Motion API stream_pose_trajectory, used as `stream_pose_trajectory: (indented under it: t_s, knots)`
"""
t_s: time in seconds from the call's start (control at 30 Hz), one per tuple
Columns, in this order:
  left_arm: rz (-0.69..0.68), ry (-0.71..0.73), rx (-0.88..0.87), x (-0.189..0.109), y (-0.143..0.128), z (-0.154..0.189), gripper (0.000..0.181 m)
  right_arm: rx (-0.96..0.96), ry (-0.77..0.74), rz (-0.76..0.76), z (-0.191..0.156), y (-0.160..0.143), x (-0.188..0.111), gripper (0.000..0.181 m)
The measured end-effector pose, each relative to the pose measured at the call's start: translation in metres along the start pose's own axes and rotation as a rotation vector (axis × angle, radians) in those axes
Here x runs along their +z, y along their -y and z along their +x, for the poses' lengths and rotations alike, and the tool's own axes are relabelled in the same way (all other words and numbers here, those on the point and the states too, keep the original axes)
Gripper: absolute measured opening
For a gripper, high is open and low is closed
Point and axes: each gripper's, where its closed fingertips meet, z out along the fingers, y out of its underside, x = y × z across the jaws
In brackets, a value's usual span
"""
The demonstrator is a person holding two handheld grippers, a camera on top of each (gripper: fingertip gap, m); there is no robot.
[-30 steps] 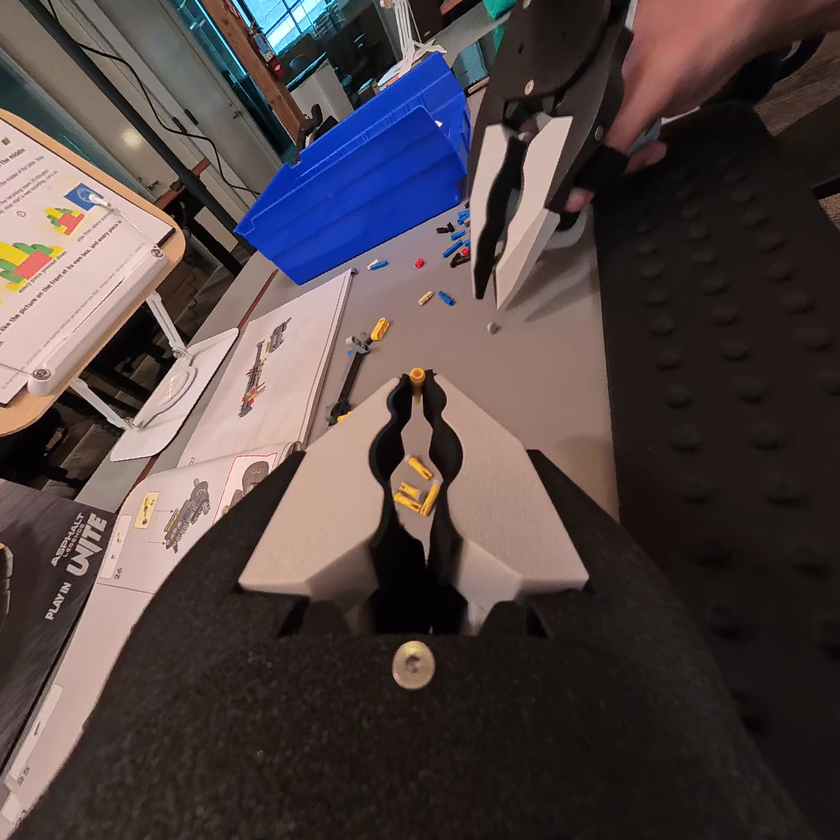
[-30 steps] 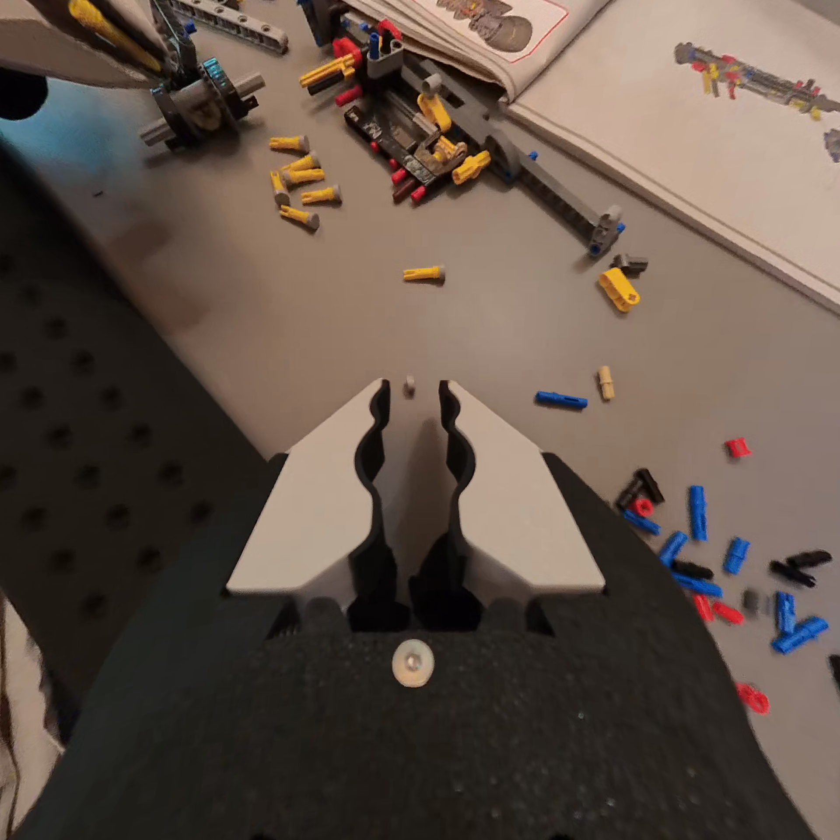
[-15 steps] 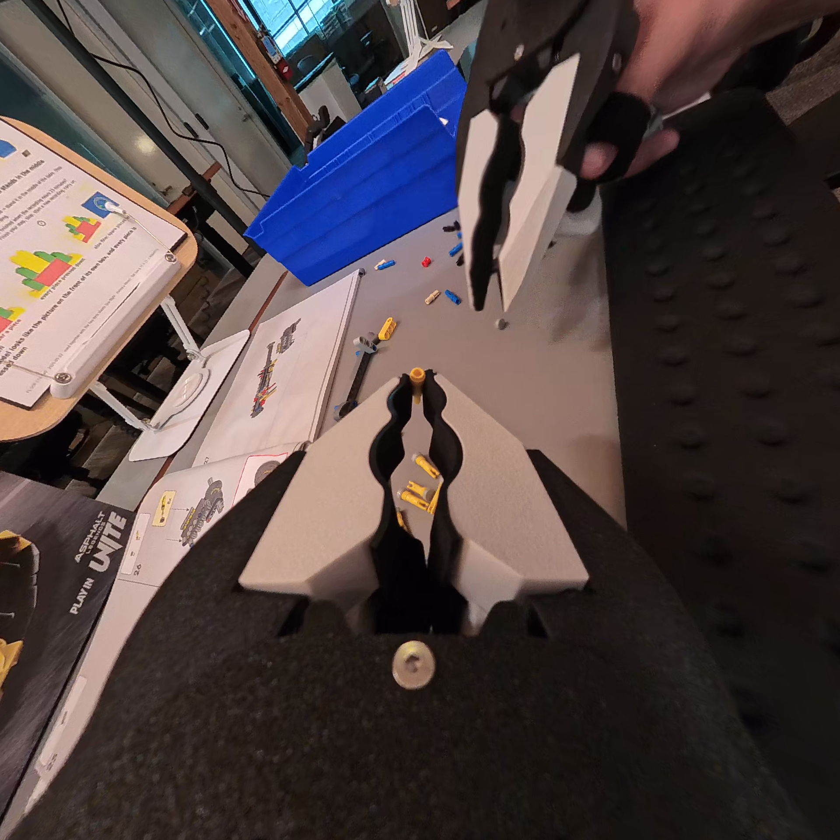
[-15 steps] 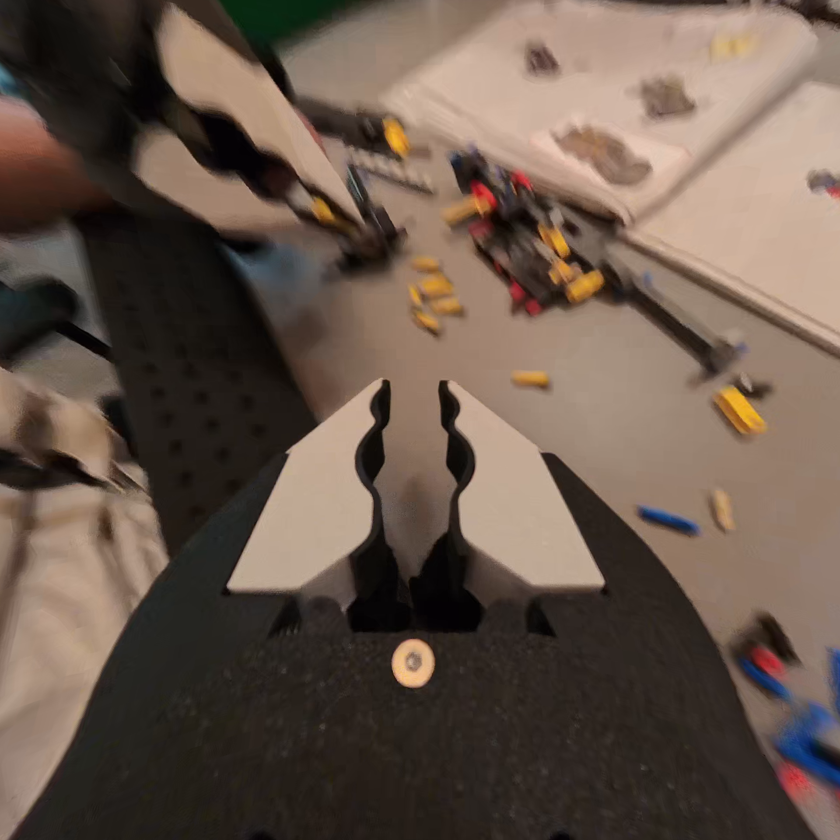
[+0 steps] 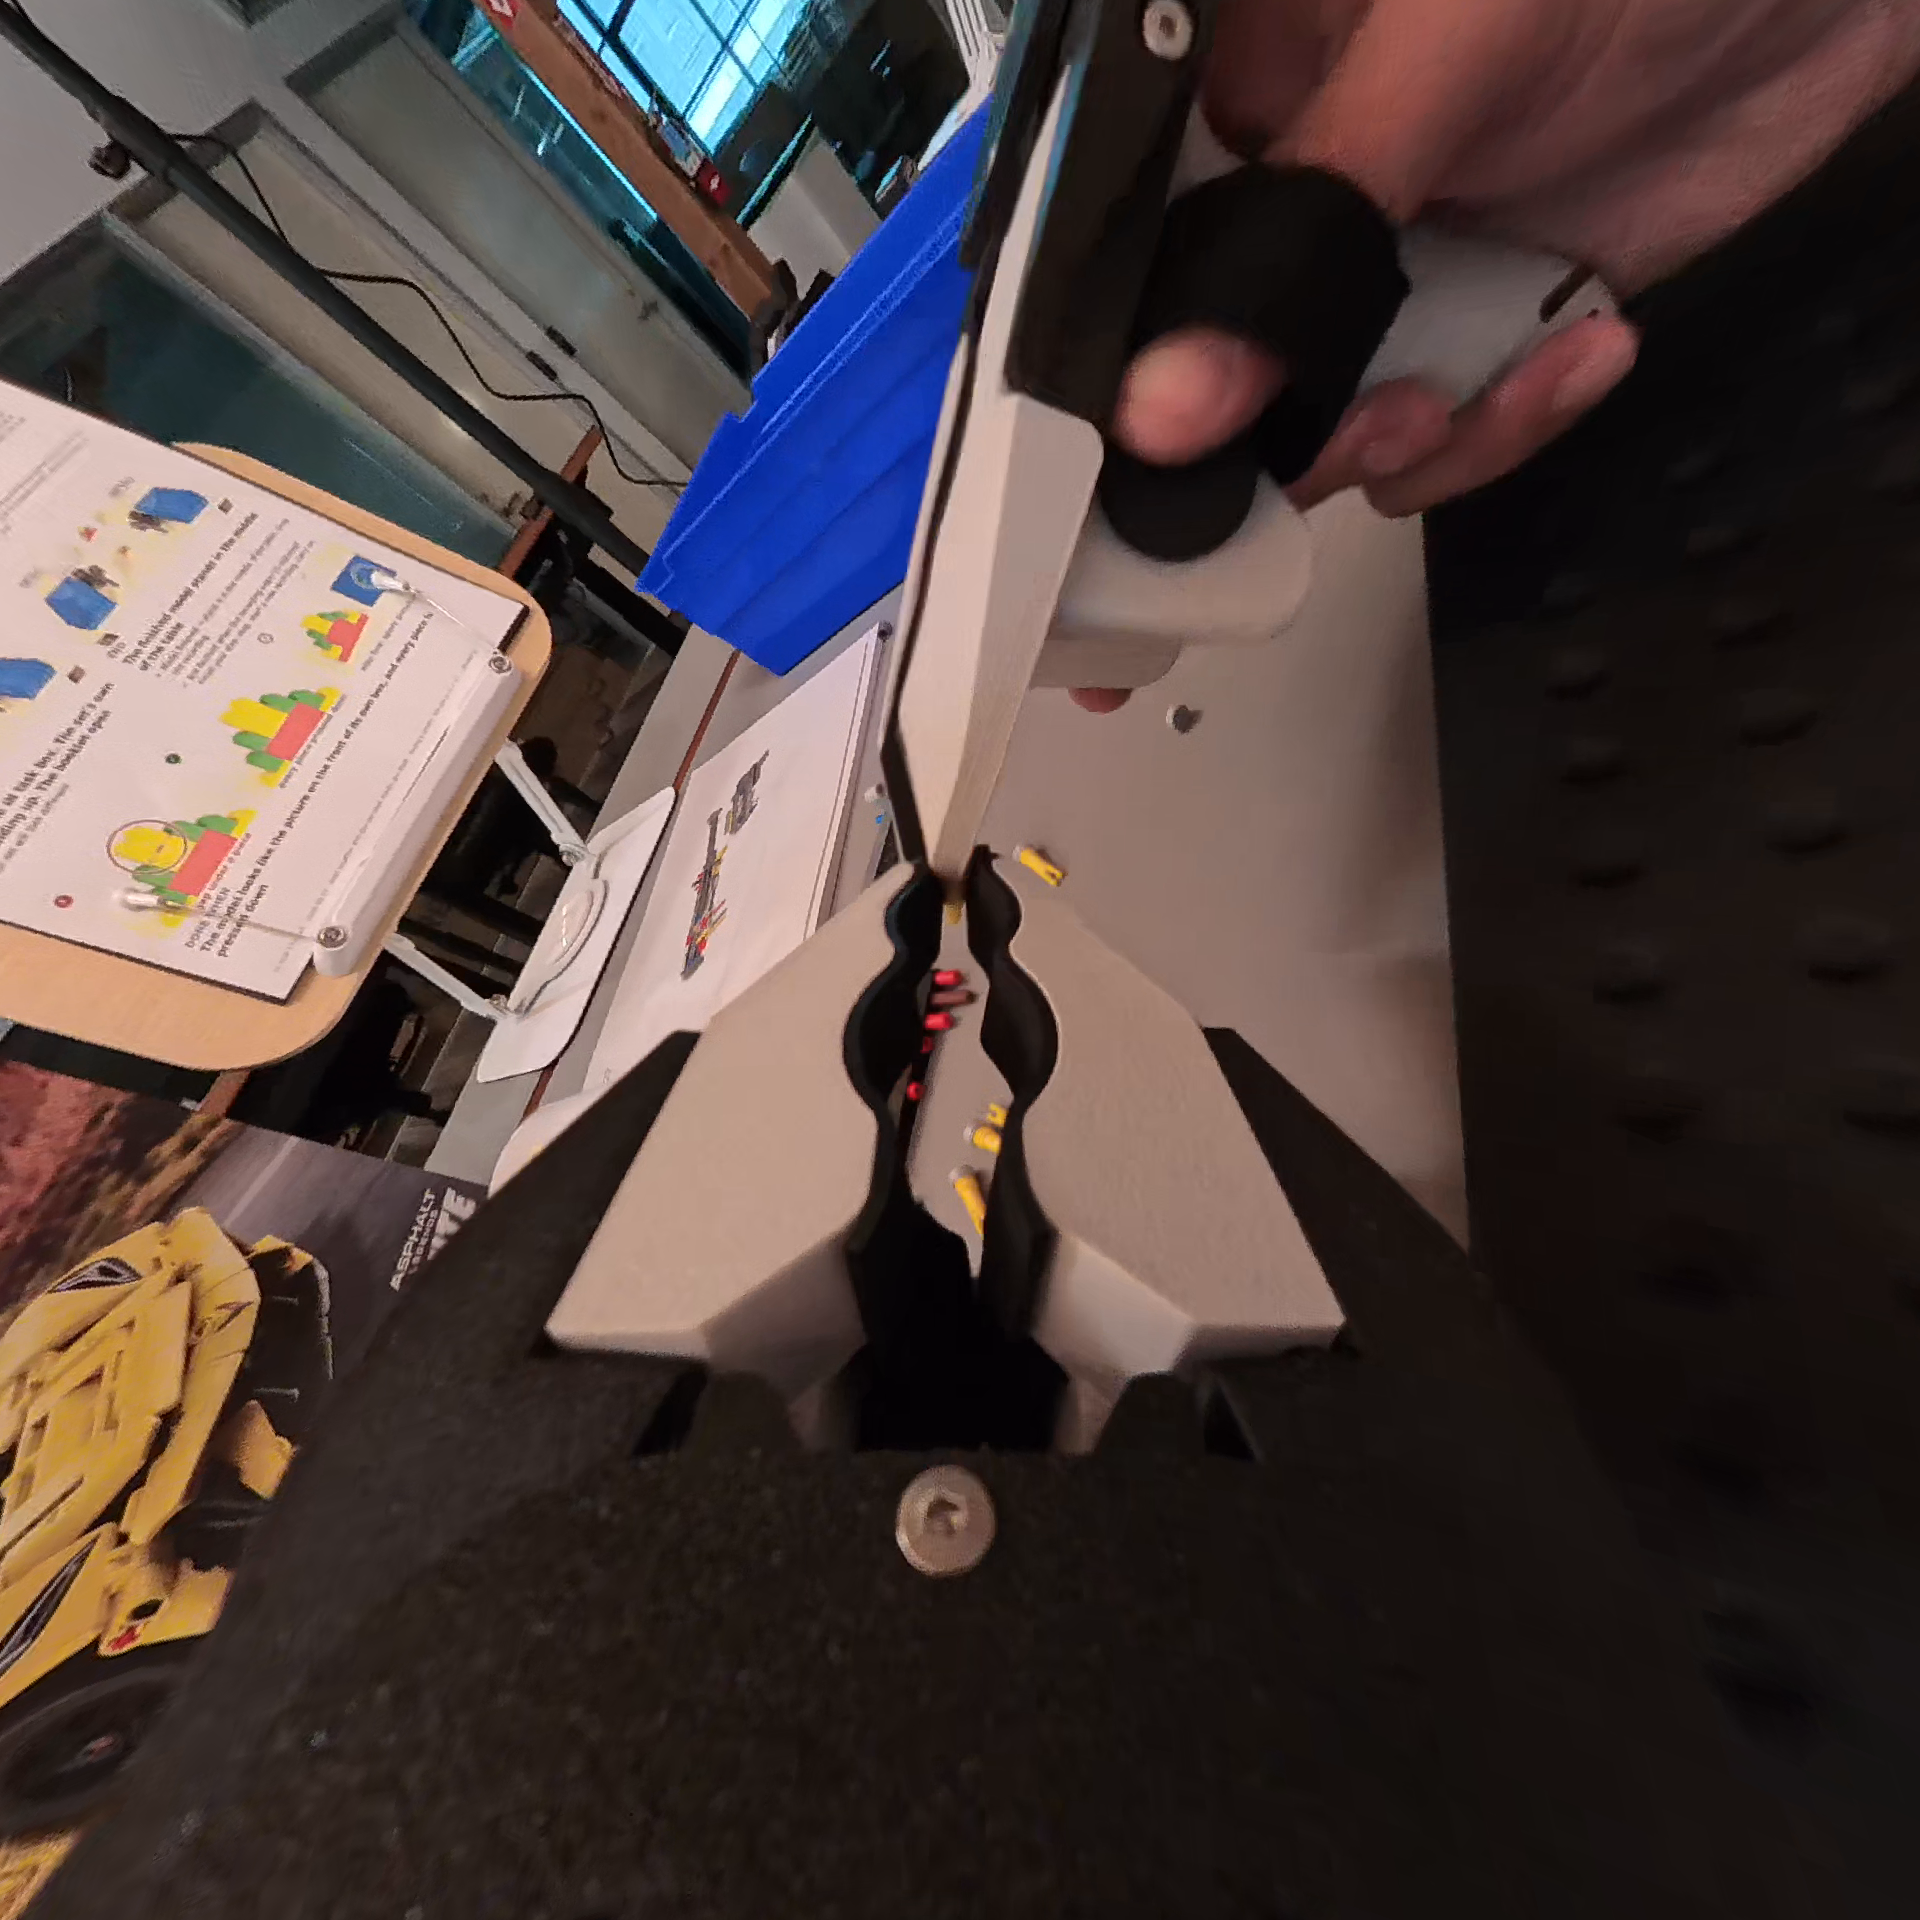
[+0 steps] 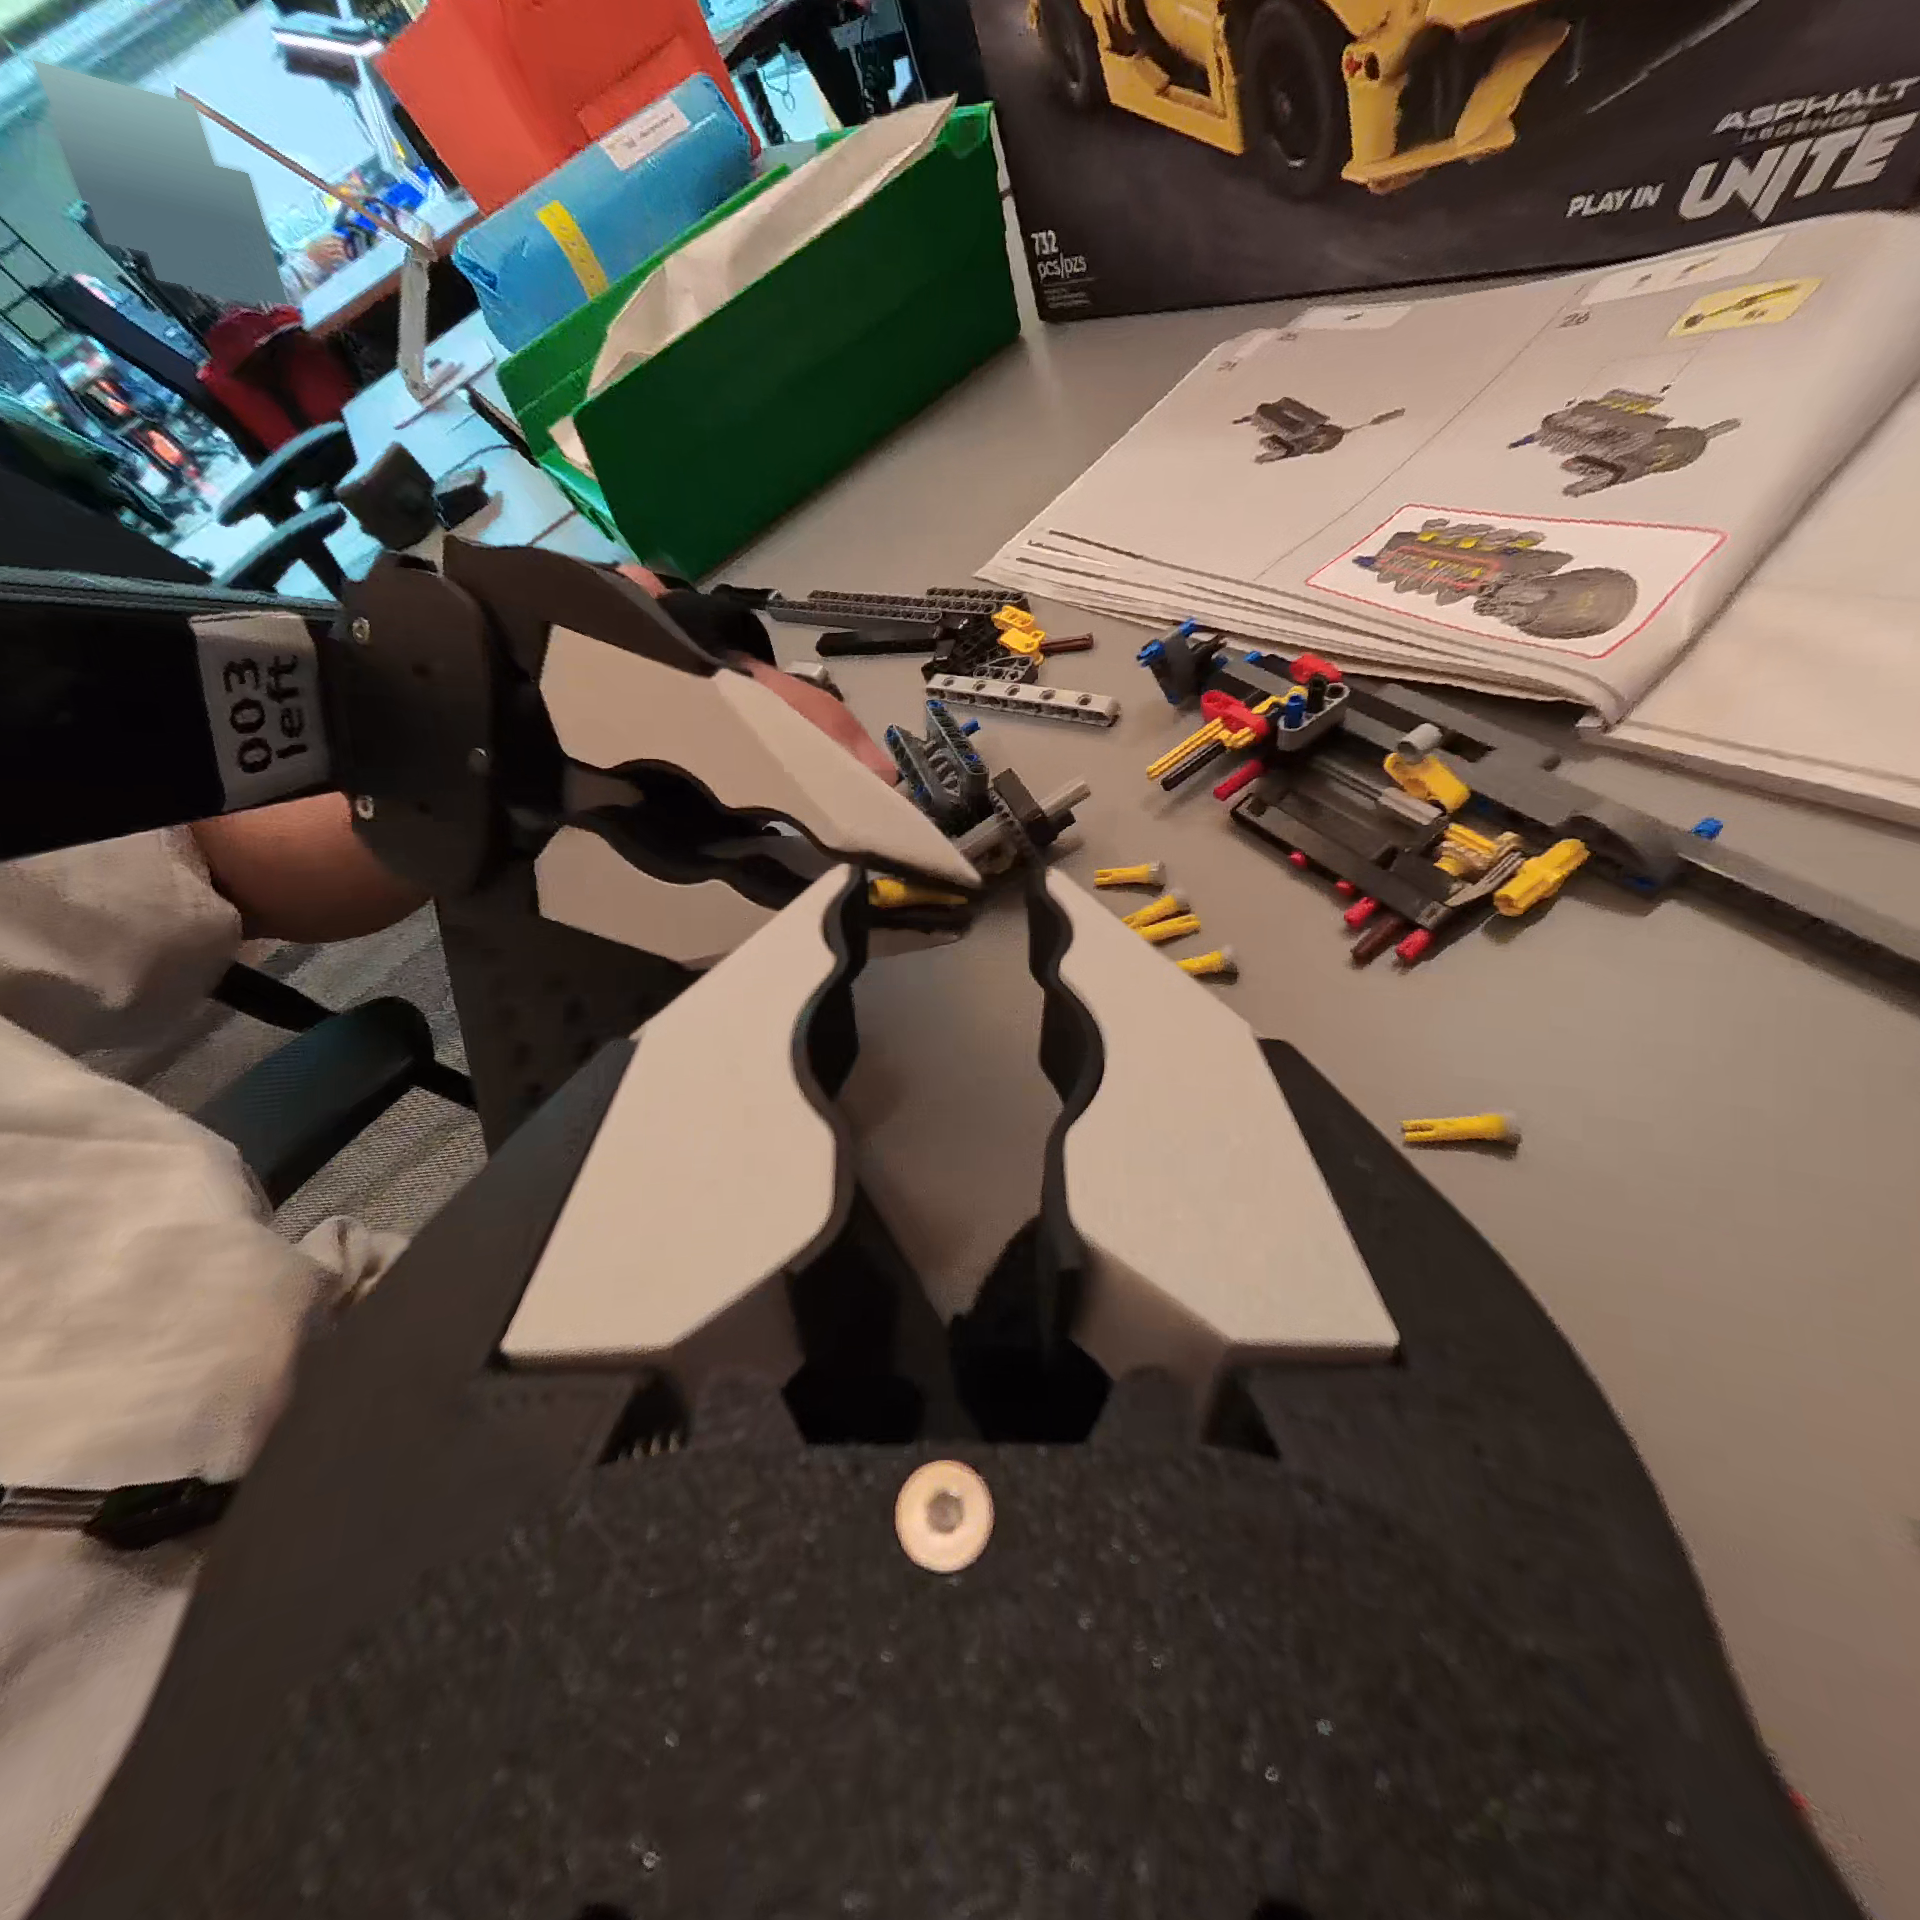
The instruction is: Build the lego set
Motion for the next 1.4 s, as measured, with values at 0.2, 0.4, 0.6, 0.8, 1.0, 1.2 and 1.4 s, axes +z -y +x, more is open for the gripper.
stream_pose_trajectory:
  t_s: [0.2, 0.4, 0.6, 0.8, 1.0, 1.2, 1.4]
  knots:
    - [0.024, -0.006, -0.008, -0.003, 0.007, 0.0, 0.003, -0.118, -0.162, -0.012, 0.024, -0.002, -0.016, 0.0]
    - [0.013, -0.006, -0.023, -0.002, 0.002, -0.001, 0.003, -0.015, 0.078, 0.024, -0.001, 0.002, -0.019, 0.021]
    - [0.107, 0.005, -0.007, -0.009, 0.018, -0.002, 0.003, 0.088, 0.324, 0.091, -0.016, 0.002, -0.014, 0.005]
    - [0.153, -0.01, 0.045, -0.012, 0.024, 0.004, 0.003, 0.196, 0.514, 0.162, -0.025, 0.01, -0.026, 0.012]
    - [0.171, -0.015, 0.017, -0.012, 0.027, 0.004, 0.003, 0.193, 0.468, 0.107, -0.019, 0.001, -0.019, 0.017]
    - [0.21, -0.039, -0.029, -0.015, 0.033, 0.005, 0.003, 0.237, 0.57, 0.102, -0.028, 0.002, -0.023, 0.004]
    - [0.357, -0.052, -0.106, -0.027, 0.054, 0.003, 0.004, 0.376, 0.83, 0.095, -0.047, 0.01, -0.036, 0.004]
